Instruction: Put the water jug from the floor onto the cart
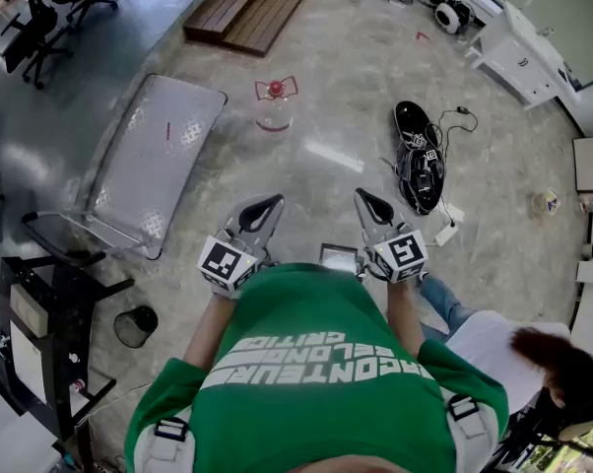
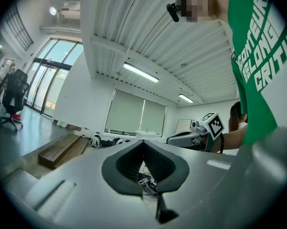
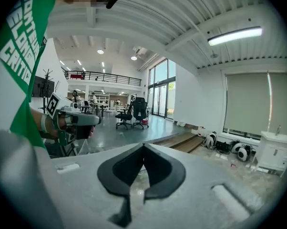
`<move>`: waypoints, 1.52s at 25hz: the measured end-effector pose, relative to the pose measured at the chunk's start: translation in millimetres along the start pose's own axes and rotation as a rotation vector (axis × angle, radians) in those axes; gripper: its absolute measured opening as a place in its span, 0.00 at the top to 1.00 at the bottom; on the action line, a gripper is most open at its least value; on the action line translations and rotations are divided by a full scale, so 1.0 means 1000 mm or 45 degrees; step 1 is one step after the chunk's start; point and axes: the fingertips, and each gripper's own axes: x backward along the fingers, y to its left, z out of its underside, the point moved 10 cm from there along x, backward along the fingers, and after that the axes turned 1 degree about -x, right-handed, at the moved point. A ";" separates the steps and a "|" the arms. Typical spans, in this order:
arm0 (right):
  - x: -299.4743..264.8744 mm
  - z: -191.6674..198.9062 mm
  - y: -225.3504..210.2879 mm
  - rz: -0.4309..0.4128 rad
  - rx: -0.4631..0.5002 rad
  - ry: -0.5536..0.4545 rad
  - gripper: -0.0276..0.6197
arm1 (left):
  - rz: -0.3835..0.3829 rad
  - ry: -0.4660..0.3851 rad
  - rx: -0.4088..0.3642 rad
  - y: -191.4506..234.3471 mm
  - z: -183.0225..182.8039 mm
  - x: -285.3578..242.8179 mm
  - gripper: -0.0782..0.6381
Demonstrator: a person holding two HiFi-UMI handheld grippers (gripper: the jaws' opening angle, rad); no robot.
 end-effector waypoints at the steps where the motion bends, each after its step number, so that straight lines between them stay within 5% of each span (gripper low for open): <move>1: -0.002 -0.002 0.000 0.004 -0.002 -0.006 0.97 | -0.002 -0.001 -0.001 0.003 -0.001 0.002 0.87; 23: -0.028 -0.010 0.034 0.041 -0.010 0.054 0.97 | 0.064 0.070 0.053 0.049 0.010 0.034 0.87; 38: -0.090 -0.019 -0.046 -0.027 -0.027 0.032 0.97 | -0.020 0.123 0.018 0.094 -0.002 -0.050 0.87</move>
